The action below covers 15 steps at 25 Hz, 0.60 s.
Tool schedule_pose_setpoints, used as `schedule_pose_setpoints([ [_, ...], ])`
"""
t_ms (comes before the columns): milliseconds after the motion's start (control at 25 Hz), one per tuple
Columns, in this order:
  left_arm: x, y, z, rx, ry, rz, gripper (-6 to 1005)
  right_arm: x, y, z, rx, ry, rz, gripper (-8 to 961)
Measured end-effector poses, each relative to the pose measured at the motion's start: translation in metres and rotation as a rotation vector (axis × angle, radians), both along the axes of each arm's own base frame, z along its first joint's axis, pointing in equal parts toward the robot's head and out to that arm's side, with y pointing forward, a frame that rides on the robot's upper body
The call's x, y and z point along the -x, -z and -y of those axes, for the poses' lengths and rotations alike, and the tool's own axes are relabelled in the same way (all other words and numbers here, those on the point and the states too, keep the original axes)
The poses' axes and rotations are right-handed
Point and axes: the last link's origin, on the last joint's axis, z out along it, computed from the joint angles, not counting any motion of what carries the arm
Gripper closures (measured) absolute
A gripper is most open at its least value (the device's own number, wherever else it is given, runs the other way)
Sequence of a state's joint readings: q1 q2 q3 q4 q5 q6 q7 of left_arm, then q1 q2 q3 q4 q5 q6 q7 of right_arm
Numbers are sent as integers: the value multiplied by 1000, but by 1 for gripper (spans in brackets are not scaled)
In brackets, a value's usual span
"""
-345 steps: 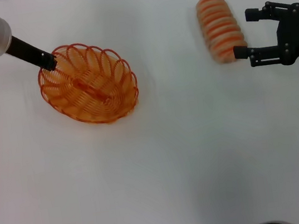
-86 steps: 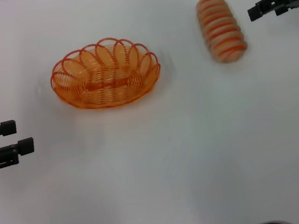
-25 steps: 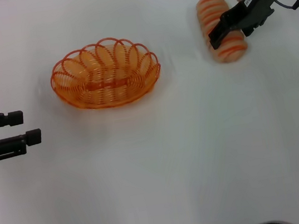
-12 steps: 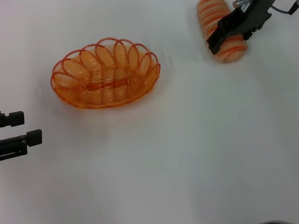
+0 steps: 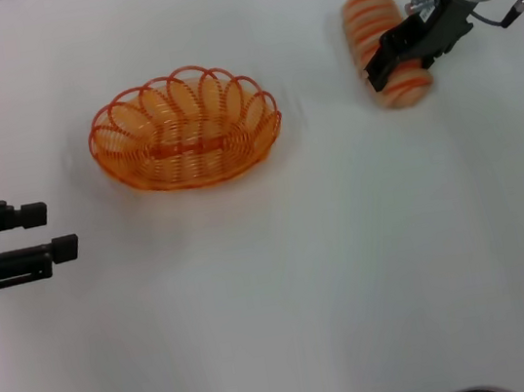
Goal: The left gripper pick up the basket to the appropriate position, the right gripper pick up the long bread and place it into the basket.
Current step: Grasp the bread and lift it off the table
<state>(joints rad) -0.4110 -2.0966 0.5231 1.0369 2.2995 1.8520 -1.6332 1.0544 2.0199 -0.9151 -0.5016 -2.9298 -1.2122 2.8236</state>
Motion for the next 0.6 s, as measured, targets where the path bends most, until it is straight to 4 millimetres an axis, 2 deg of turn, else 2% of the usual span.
schedule_pose_setpoints([
  [120, 0, 1, 0, 2, -2, -1, 306, -1, 0, 0, -3, 0, 0, 177],
  [200, 0, 1, 0, 2, -2, -1, 306, -1, 0, 0, -4, 0, 0, 320],
  [600, 0, 3, 0, 4, -9, 3, 306, -1, -13, 1, -10, -59, -2, 368],
])
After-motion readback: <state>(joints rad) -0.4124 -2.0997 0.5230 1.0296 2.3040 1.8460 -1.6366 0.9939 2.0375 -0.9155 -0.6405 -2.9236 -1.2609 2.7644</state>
